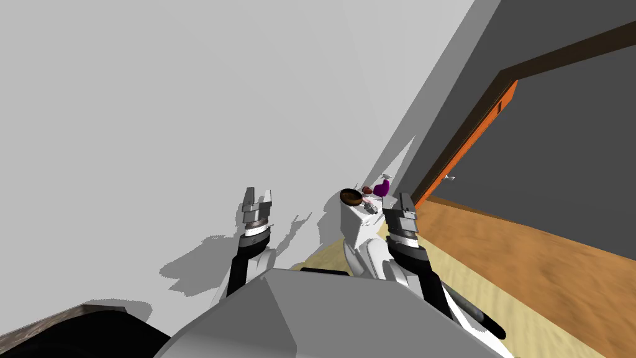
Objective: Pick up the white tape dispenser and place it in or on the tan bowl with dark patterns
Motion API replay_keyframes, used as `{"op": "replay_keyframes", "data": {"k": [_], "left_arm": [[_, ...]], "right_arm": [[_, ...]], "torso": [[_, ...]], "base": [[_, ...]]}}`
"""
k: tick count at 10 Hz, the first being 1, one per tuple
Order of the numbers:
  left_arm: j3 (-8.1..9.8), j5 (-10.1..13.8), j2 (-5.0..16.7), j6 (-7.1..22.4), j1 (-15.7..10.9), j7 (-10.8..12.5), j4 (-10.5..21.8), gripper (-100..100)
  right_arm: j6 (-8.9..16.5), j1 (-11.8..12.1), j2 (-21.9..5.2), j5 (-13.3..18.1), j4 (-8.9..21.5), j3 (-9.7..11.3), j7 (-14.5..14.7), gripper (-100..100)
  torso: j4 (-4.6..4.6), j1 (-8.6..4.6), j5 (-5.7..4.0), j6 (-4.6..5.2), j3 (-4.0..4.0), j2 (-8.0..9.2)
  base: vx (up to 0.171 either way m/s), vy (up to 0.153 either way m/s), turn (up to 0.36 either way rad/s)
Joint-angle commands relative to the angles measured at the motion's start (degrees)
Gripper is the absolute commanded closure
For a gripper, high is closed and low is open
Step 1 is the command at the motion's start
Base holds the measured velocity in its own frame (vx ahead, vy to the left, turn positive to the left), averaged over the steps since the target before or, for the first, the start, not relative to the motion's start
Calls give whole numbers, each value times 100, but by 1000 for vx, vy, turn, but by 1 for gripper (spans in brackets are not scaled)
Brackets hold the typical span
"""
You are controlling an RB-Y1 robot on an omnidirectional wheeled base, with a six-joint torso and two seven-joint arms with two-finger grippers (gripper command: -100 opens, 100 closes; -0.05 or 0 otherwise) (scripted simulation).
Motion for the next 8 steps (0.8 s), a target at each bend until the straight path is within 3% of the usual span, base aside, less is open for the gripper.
{"op": "replay_keyframes", "data": {"k": [1, 8], "left_arm": [[0, 0, 0, 0, 0, 0, 0, 0], [-1, 0, -1, 0, 0, 0, 0, 0]], "right_arm": [[37, -24, -180, 141, 137, -76, 57, -100], [253, -126, -1112, 1123, 992, -542, 518, -100]], "torso": [[0, 0, 0, 0, 0, 0], [2, 36, 8, 0, 7, 12]], "base": [[-18, 31, -20], [-32, 81, -28]]}}
